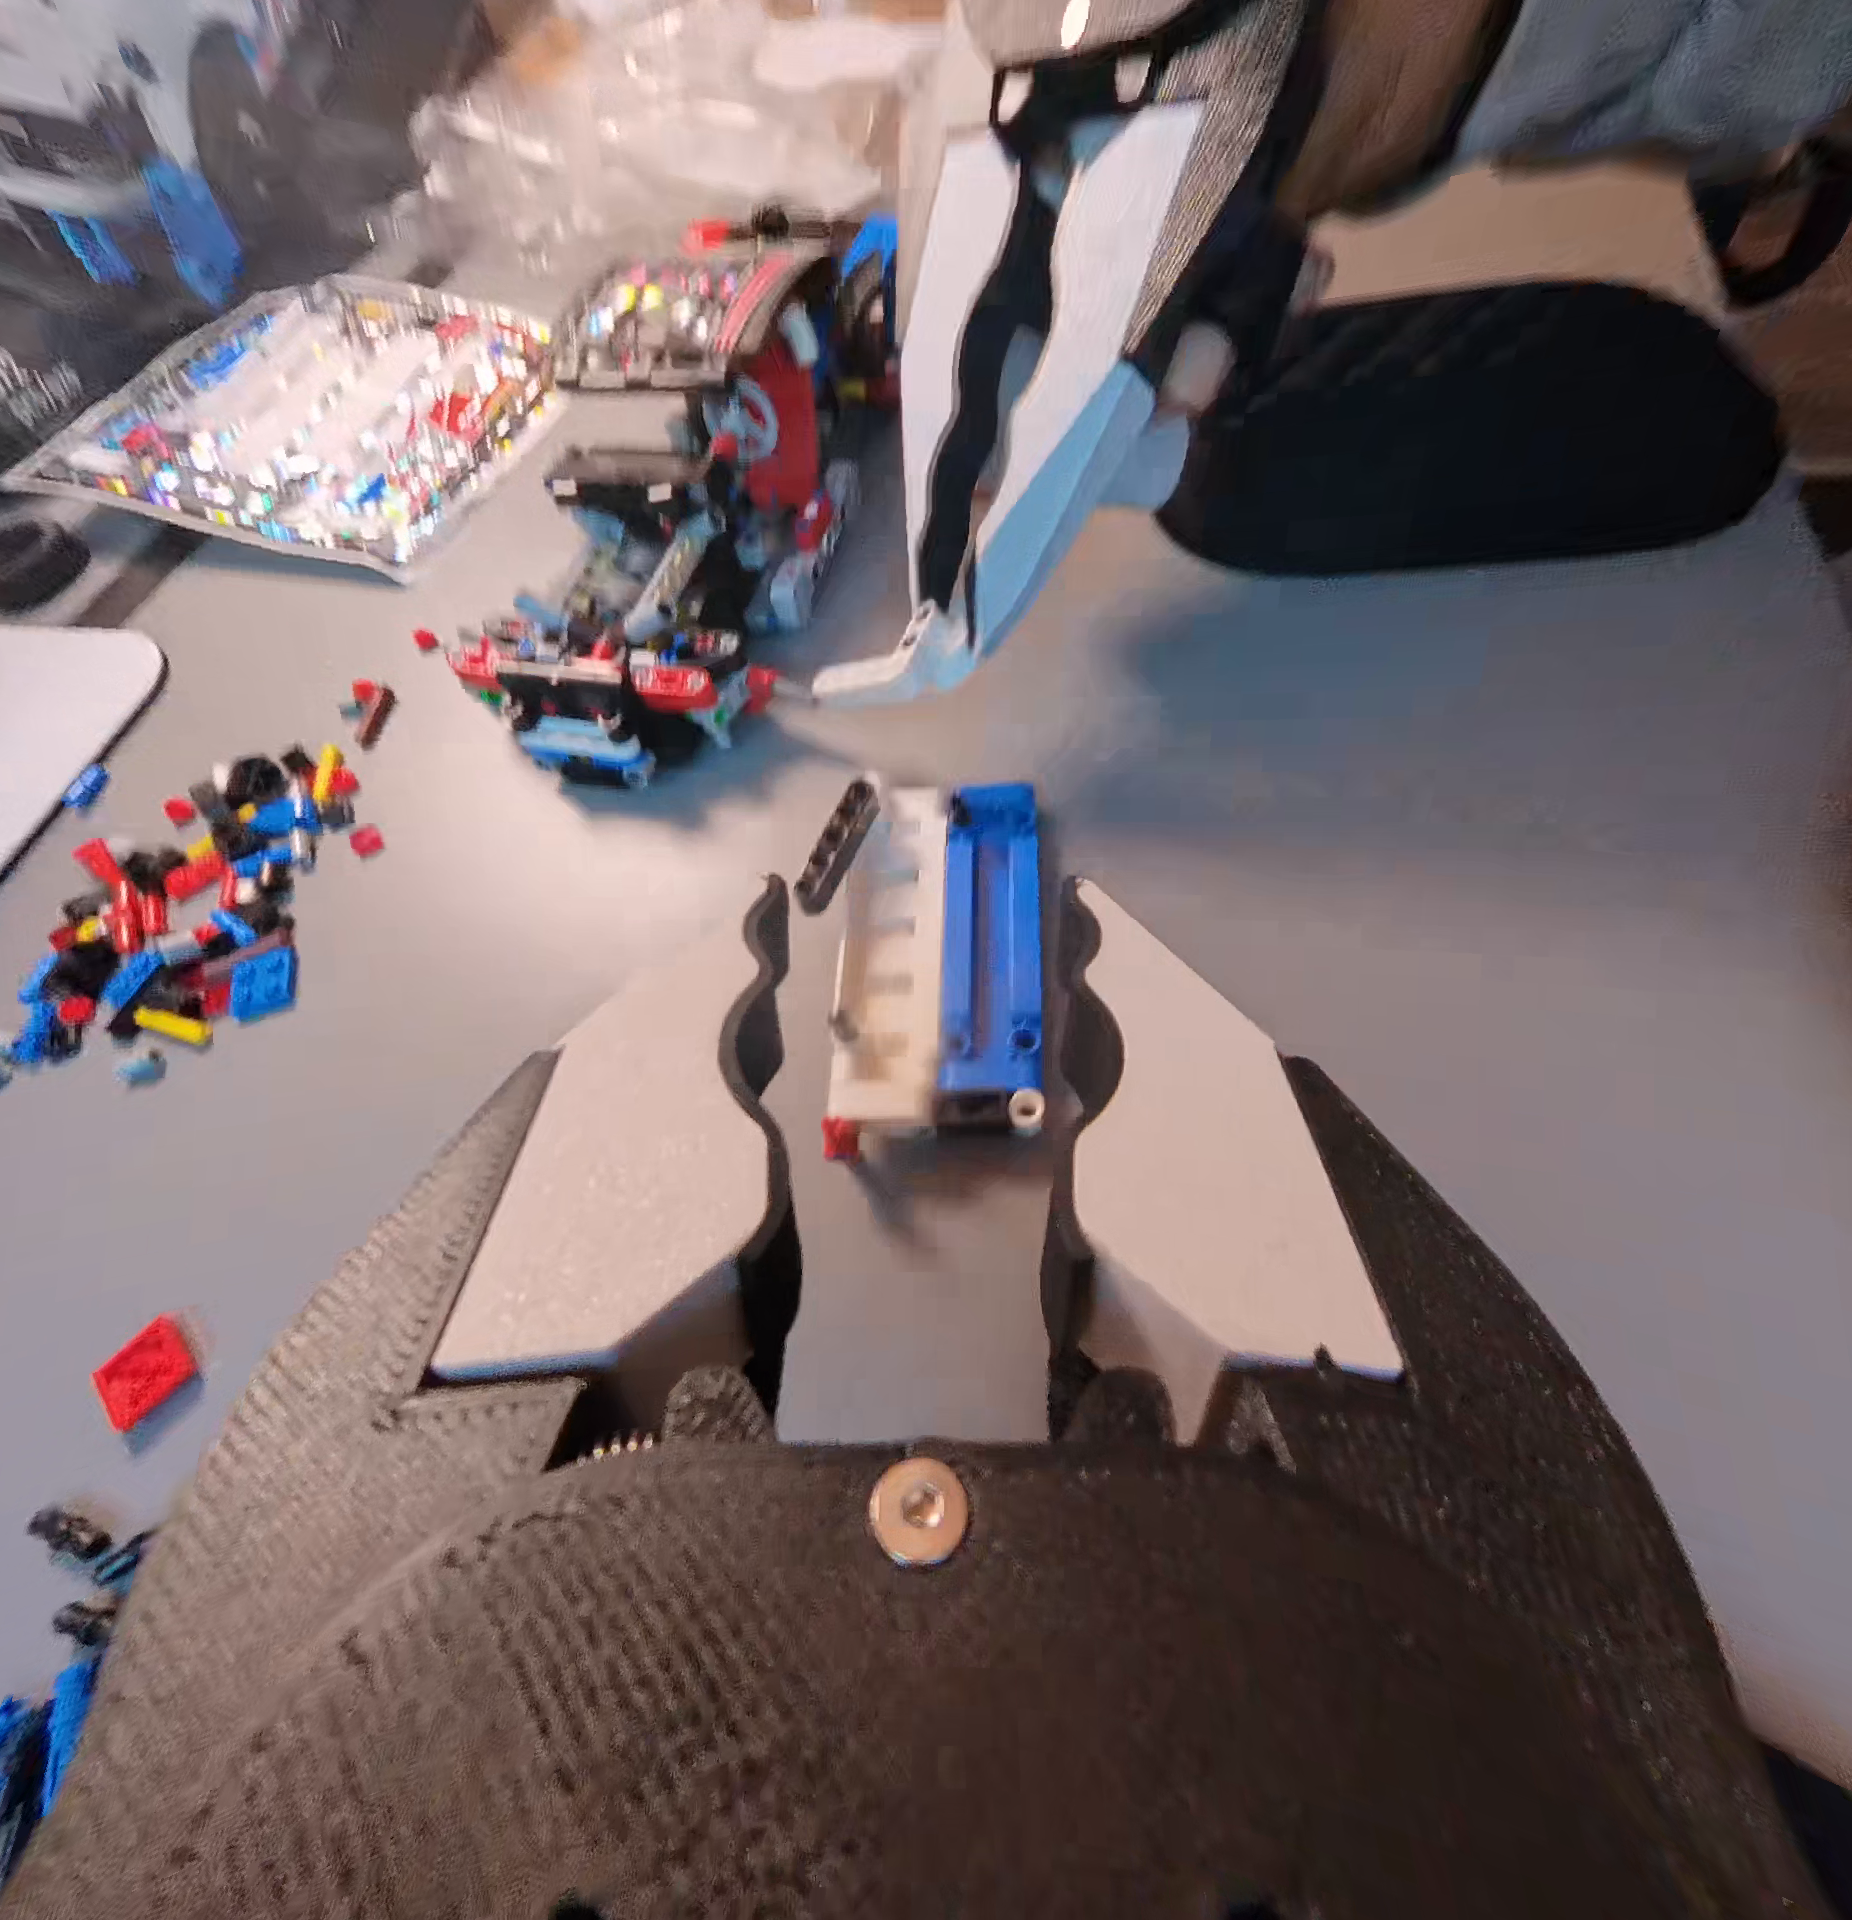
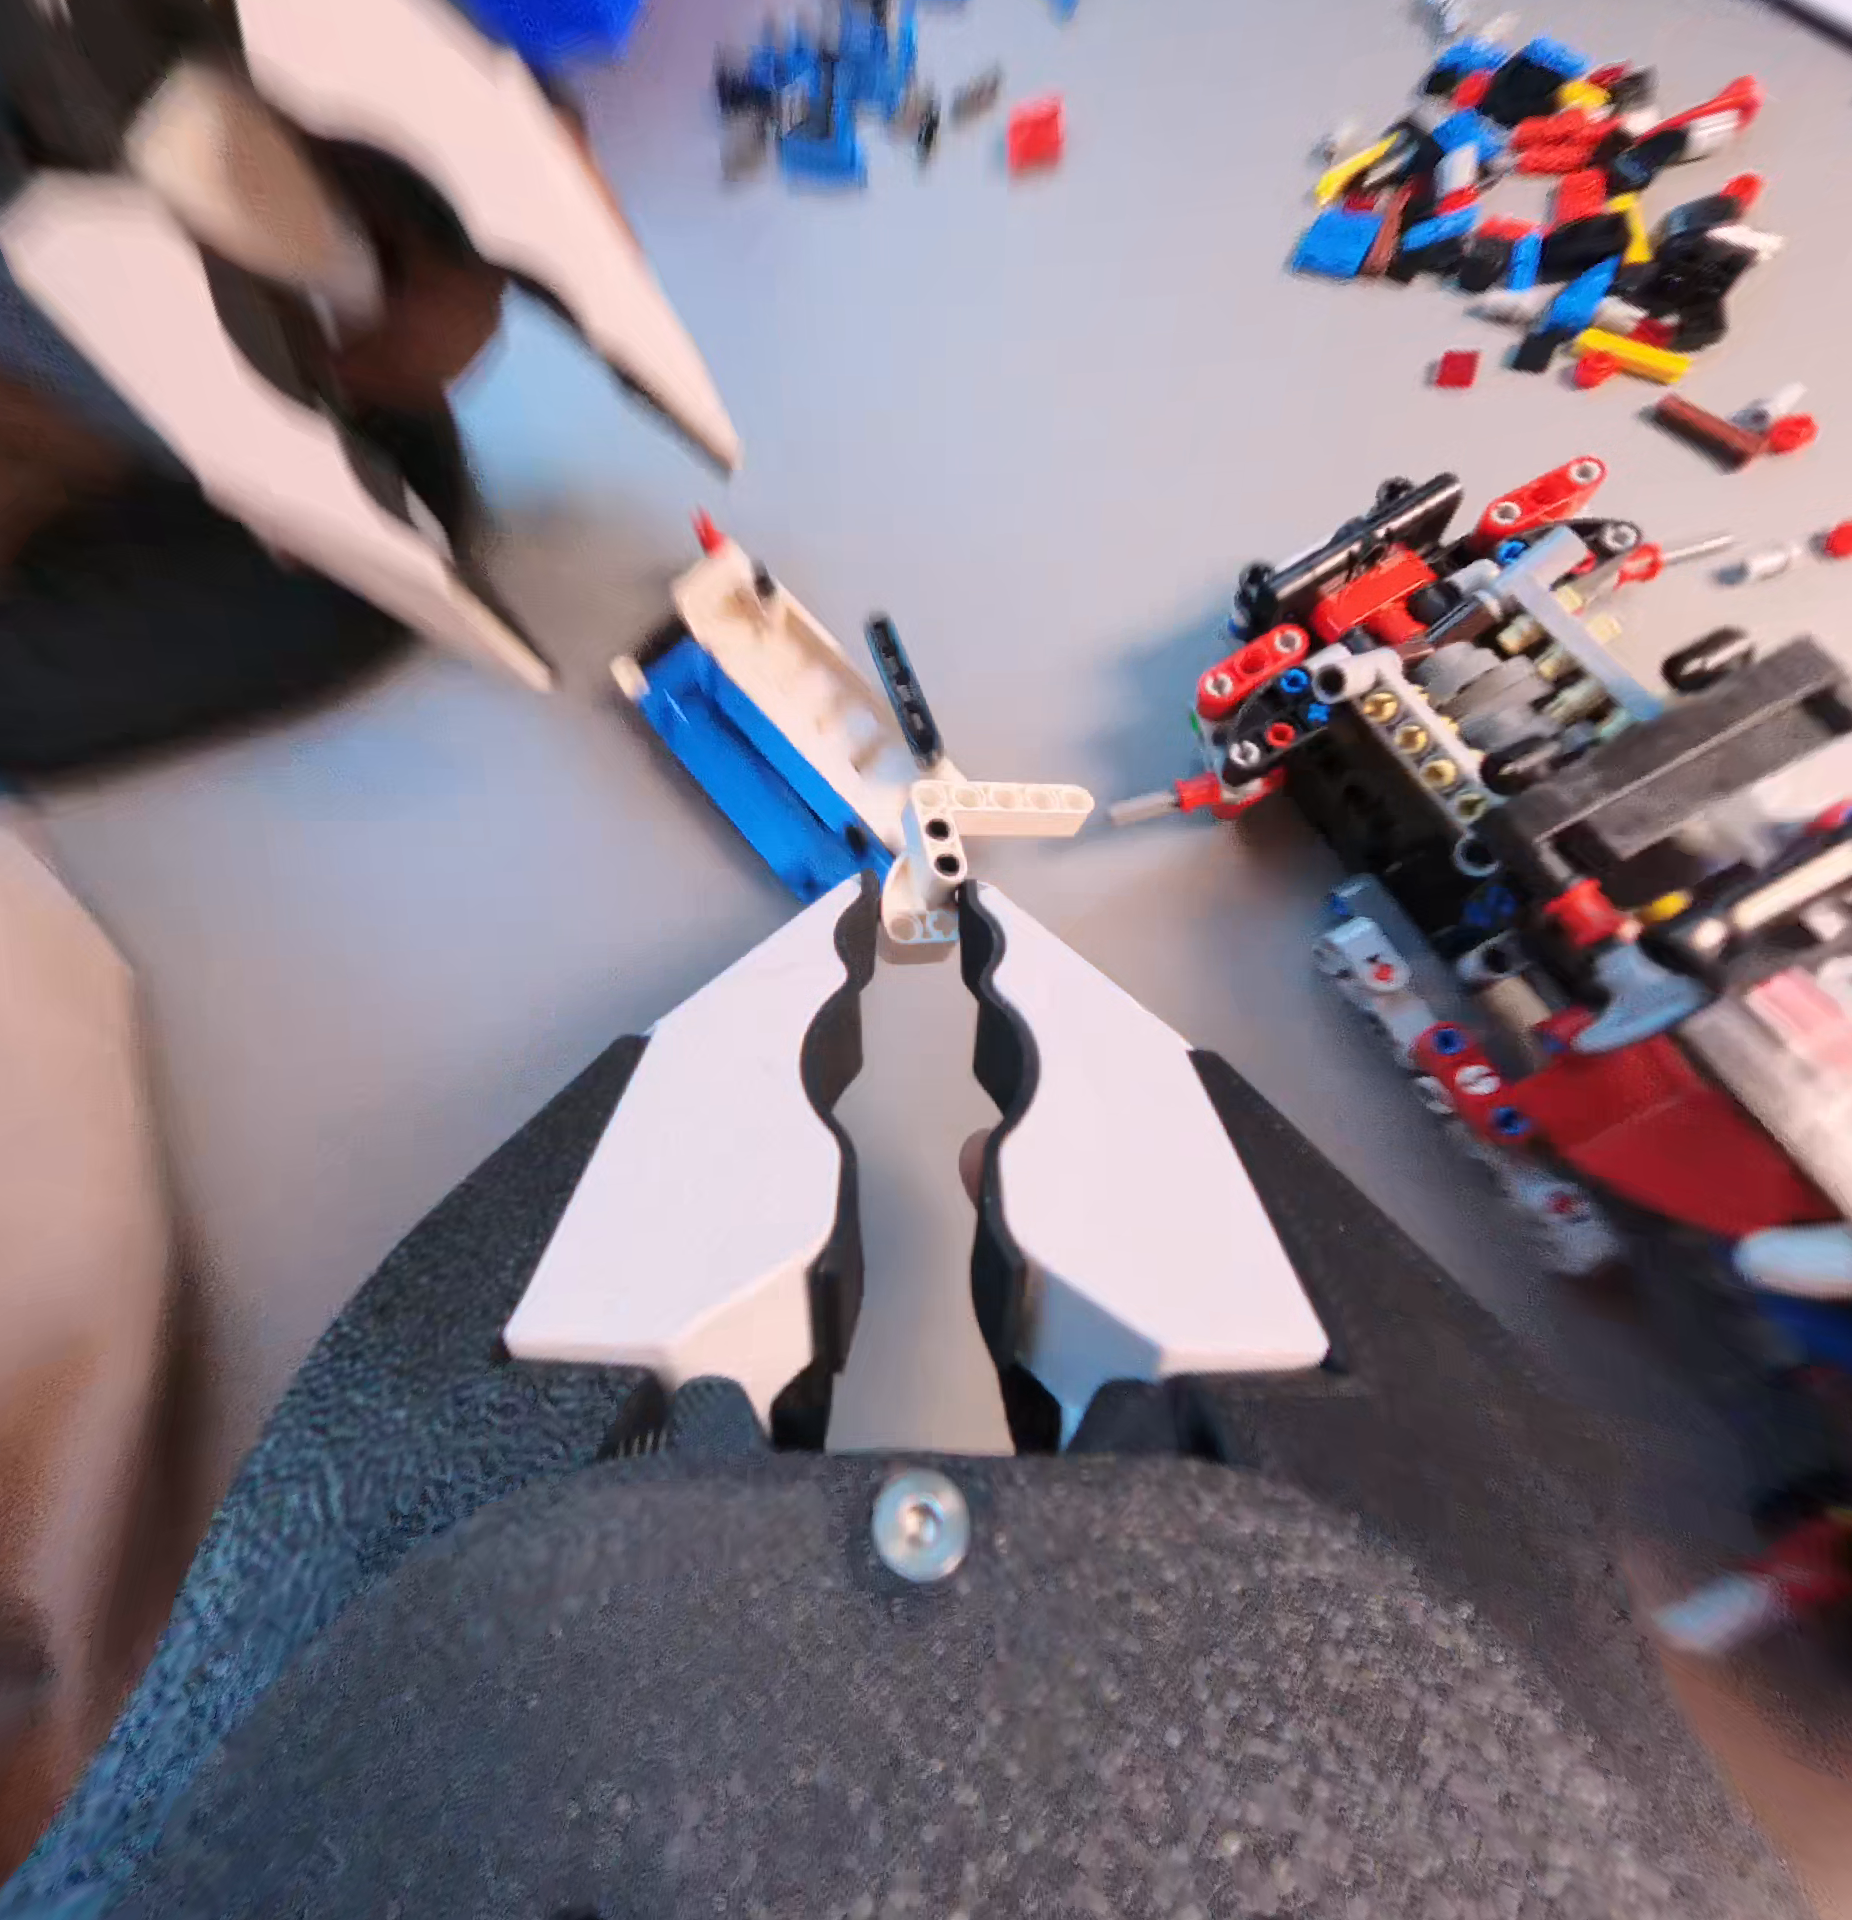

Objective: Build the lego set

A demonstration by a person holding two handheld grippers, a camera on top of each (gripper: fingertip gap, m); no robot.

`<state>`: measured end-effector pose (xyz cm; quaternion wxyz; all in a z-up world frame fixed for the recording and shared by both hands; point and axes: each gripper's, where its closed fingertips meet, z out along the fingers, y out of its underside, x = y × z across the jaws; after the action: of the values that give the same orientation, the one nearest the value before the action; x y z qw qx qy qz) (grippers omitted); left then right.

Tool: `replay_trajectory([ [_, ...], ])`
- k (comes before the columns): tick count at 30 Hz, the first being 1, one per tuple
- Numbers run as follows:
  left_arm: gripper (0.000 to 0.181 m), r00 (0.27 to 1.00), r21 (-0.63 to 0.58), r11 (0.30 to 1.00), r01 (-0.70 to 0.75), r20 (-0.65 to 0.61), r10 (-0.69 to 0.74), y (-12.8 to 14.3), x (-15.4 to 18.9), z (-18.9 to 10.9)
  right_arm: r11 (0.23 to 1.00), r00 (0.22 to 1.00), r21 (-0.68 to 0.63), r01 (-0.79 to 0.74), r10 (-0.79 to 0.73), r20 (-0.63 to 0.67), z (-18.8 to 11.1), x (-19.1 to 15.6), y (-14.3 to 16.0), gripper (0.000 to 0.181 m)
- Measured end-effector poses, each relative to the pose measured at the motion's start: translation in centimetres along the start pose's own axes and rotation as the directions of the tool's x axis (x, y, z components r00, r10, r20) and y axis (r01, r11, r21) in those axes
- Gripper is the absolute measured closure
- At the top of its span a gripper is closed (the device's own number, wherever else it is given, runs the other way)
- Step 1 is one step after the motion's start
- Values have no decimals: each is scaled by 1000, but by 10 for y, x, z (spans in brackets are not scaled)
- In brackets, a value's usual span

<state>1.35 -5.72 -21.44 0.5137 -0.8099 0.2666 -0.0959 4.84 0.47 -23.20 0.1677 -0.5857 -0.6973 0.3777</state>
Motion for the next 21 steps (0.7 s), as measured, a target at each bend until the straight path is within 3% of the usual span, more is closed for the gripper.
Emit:
replay_trajectory([
  [2, 136, 1000, 72, 997, -18, 3, 18, -22, 12, 2, 967, 980, 159, -199, 192, 59, -6, -10, -17, 169],
  [5, 138, 997, 33, 997, -64, 38, 63, -26, 21, 16, 920, 950, 240, -308, 286, 122, -6, -18, -23, 168],
  [9, 139, 973, 50, 987, -151, 181, 140, -37, 14, 20, 745, 800, 323, -583, 459, 386, -17, -36, -45, 169],
  [14, 149, 910, 77, 950, -303, 320, 264, -59, 12, 12, 588, 653, 336, -736, 487, 580, -26, -55, -61, 168],
  [17, 159, 866, 57, 925, -376, 377, 328, -64, 10, 8, 563, 614, 319, -763, 476, 629, -27, -65, -63, 169],
  [21, 160, 889, 128, 920, -371, 336, 312, -69, 20, 3, 574, 594, 300, -762, 438, 674, -35, -75, -63, 169],
])
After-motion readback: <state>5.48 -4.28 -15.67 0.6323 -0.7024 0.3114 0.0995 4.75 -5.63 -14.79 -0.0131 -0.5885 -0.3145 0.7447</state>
